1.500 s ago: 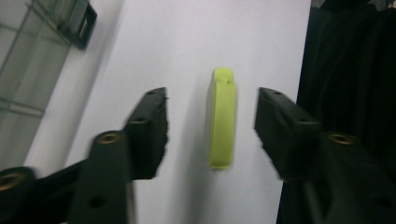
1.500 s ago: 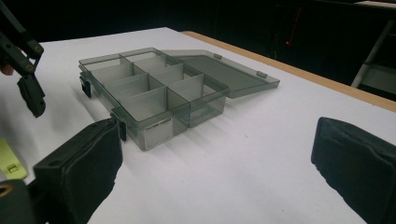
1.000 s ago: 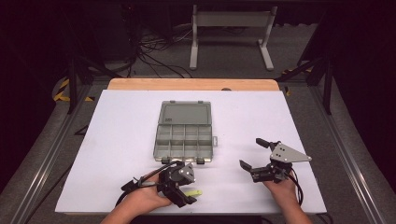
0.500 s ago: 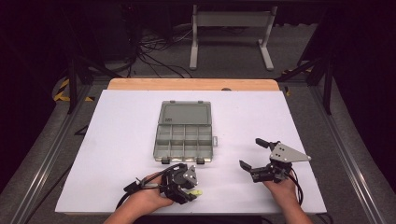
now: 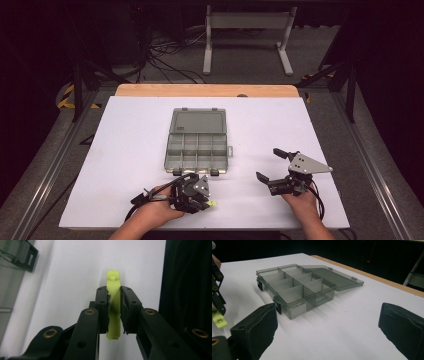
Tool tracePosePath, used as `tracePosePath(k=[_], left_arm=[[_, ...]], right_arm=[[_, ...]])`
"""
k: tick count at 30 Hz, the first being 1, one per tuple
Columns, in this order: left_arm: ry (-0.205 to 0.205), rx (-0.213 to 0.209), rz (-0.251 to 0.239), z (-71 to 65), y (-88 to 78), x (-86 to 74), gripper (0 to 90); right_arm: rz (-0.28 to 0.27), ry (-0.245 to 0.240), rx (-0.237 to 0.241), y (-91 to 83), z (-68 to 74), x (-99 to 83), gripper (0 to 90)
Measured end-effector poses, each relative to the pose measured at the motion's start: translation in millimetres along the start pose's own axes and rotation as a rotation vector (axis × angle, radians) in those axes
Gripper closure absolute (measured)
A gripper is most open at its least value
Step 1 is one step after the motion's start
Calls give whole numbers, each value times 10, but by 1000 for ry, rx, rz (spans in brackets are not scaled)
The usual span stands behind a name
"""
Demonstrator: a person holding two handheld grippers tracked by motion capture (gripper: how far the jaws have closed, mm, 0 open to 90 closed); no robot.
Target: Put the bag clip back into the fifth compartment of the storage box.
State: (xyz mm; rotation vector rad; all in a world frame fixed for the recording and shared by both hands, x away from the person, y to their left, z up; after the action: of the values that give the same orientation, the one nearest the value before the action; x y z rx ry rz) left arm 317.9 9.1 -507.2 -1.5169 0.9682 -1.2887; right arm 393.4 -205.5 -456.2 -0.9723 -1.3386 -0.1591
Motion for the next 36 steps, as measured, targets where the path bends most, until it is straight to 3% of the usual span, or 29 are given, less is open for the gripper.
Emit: tracePosePath(k=[6, 18, 30, 36], left_arm=[[-4, -2, -46, 5, -171, 29, 778], [-67, 22, -193, 122, -615, 2, 778], [-84, 42, -252, 163, -795, -47, 778], [-129, 57, -262, 239, -839, -112, 778]], right_arm=[[6, 3, 2, 5, 0, -7, 29], [4, 15, 7, 18, -3, -12, 29], [5, 17, 7, 22, -4, -15, 30], [5, 15, 9, 20, -2, -15, 29]])
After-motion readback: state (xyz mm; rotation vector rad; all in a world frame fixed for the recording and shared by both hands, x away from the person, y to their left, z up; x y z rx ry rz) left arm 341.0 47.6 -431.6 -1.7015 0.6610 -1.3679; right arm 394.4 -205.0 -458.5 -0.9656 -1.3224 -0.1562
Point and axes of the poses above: each handheld gripper's, and its own axes: y roughly forward along the jaws, x roughly out of its top, z roughly to its left, the point moved 10 cm from there along y, roughly forward along the jaws, and after that the axes turned 12 degrees about z, right-handed, at the moved point
